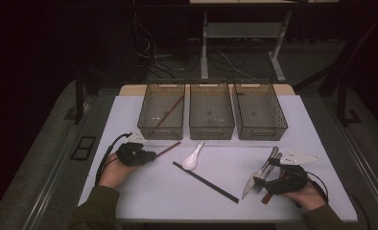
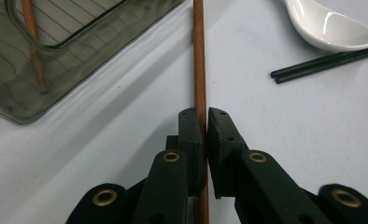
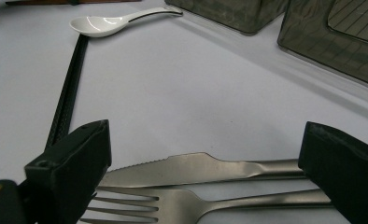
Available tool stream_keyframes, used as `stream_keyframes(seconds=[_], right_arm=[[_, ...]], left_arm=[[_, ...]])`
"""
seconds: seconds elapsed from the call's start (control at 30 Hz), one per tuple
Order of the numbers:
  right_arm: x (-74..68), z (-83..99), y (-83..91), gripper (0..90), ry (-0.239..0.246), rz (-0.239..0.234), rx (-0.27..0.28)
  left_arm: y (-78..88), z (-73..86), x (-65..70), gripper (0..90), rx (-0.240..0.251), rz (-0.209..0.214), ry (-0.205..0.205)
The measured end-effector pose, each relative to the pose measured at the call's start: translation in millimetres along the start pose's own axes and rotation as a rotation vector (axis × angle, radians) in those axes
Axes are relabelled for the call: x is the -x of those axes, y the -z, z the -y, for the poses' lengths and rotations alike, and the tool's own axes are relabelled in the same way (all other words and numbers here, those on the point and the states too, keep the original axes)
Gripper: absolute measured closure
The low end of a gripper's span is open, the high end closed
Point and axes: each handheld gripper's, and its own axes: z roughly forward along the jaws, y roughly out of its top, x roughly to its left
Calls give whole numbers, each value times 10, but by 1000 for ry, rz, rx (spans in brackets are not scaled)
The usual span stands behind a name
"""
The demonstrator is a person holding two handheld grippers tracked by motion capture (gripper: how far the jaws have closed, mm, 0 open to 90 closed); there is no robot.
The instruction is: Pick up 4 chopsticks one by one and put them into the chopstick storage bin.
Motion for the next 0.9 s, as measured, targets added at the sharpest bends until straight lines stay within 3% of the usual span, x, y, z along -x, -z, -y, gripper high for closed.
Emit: stream_keyframes(seconds=[0.3, 0.47, 0.9], right_arm=[[-44, 26, 17, 25, -10, -17, 22], [-68, 32, -17, 25, -1, -11, 23], [-70, 34, -30, 25, 12, -15, 25]], left_arm=[[58, -28, 33, 836, 12, 8, -8], [84, -51, 45, 835, 5, 0, 9], [229, -124, 88, 835, 30, 38, 35]])
